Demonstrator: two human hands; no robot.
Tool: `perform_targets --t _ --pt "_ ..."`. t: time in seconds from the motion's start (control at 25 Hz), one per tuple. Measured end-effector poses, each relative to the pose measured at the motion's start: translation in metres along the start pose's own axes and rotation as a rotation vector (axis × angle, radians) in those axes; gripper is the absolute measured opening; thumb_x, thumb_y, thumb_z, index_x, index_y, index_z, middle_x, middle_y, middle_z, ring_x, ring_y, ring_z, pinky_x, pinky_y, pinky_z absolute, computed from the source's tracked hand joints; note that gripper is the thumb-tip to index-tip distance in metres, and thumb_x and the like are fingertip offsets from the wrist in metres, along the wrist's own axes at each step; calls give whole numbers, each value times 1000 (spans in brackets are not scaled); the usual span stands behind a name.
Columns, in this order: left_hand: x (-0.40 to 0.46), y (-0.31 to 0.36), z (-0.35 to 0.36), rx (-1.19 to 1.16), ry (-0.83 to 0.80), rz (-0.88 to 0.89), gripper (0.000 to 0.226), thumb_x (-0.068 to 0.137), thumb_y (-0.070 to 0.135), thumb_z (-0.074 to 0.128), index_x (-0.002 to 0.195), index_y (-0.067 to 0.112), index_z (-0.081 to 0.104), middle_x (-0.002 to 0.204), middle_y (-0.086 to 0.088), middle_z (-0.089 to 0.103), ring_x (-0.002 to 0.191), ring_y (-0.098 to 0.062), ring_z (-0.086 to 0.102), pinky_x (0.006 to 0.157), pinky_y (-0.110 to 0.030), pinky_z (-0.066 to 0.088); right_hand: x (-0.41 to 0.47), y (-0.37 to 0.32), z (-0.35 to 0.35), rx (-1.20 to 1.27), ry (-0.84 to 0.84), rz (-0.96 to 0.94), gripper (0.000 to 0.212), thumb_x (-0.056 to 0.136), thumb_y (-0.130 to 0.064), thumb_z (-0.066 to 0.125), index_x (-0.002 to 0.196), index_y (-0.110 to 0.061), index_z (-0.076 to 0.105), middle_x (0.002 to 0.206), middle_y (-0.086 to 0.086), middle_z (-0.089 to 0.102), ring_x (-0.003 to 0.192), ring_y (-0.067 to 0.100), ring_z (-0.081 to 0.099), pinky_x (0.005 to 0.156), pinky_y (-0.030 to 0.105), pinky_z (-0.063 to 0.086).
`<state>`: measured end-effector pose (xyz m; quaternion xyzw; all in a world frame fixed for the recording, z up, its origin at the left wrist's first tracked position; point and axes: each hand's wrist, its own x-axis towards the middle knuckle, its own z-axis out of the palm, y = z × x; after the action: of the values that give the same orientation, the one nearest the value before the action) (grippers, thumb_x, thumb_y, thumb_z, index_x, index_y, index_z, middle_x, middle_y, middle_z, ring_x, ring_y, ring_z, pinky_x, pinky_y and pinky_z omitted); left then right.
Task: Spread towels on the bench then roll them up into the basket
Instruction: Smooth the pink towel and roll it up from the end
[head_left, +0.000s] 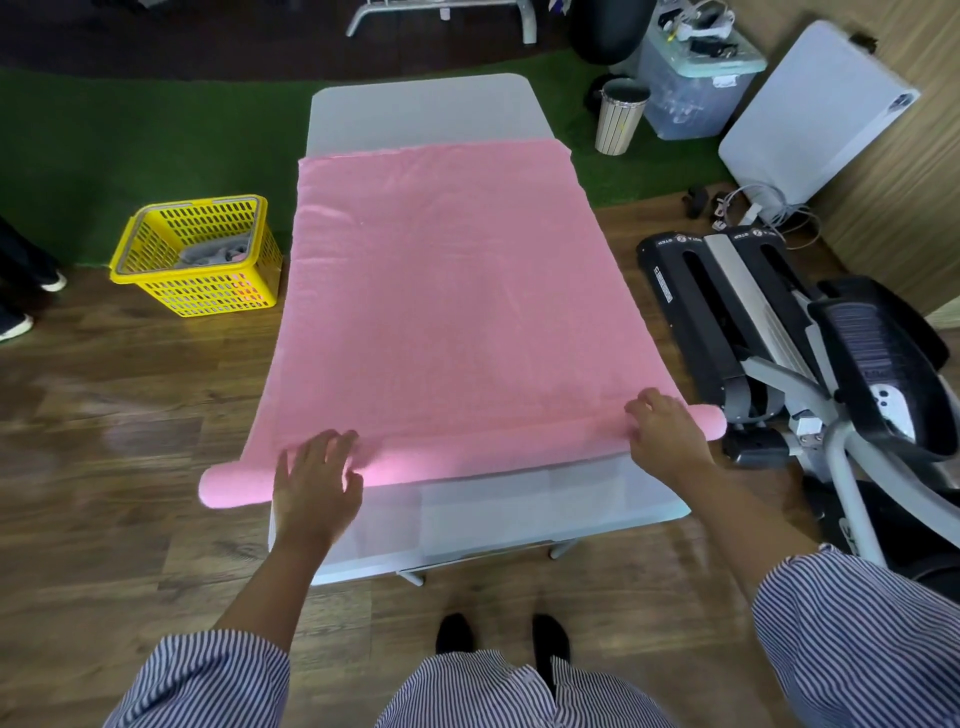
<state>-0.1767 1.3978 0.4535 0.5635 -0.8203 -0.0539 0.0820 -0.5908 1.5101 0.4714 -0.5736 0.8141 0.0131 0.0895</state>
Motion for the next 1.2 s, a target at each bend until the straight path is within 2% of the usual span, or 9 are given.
perform_targets --t 0.12,0.28,0.36,0.48,0.6,0.76,0.92,1.08,1.2 --pt "1 6 5 -20 -28 -34 40 81 10 62 120 14 63 120 -5 65 115 -25 59 105 -64 27 1 -4 7 56 -13 28 40 84 2 47 122 -7 54 121 10 56 107 30 53 106 43 31" --pt "6 9 8 -26 -115 -90 51 72 16 73 122 16 62 120 -3 65 114 -26 59 109 -63 19 -3 -5 8 211 -129 63 50 88 -7 48 137 -9 41 138 6 46 127 27 40 116 42 12" --pt "6 14 7 -8 -90 -109 46 72 9 72 117 14 65 110 -5 69 104 -27 64 105 -62 26 -3 -4 8 187 -136 77 52 84 -5 52 135 -12 44 136 3 47 126 27 41 115 40 16" --pt "4 17 1 59 -78 -111 30 76 13 67 106 17 68 93 -2 72 85 -24 67 97 -51 37 4 1 6 44 -193 22 29 86 -15 50 114 -11 57 118 6 59 107 26 52 109 37 26" --pt "10 12 -8 112 -104 -80 22 83 22 61 104 20 67 93 3 73 82 -20 66 95 -44 37 10 2 -5 19 -310 28 22 88 -23 45 103 -14 59 112 6 61 104 27 53 101 38 34" --pt "11 15 -4 38 -15 -60 35 79 8 64 113 14 65 112 -6 68 101 -26 65 99 -59 39 12 2 -3 28 -22 -35 28 83 -3 49 109 -8 59 110 9 59 101 31 55 98 41 37" --pt "6 23 4 -29 -123 -88 37 79 12 67 116 12 65 119 -7 67 111 -29 61 108 -66 20 5 -2 5 212 -70 42 33 88 -2 46 118 -5 59 121 10 58 111 29 53 110 41 29" --pt "15 19 1 -27 -178 -81 40 78 12 67 118 14 64 118 -4 68 110 -24 63 108 -69 17 3 0 2 294 -146 79 54 80 5 53 133 -9 48 136 6 49 126 25 44 115 37 23" --pt "17 20 1 -31 -152 -83 36 81 11 66 116 15 66 112 -4 70 102 -25 67 106 -67 23 7 -1 3 235 -115 54 52 79 6 53 129 -8 51 131 8 53 121 27 47 113 38 27"
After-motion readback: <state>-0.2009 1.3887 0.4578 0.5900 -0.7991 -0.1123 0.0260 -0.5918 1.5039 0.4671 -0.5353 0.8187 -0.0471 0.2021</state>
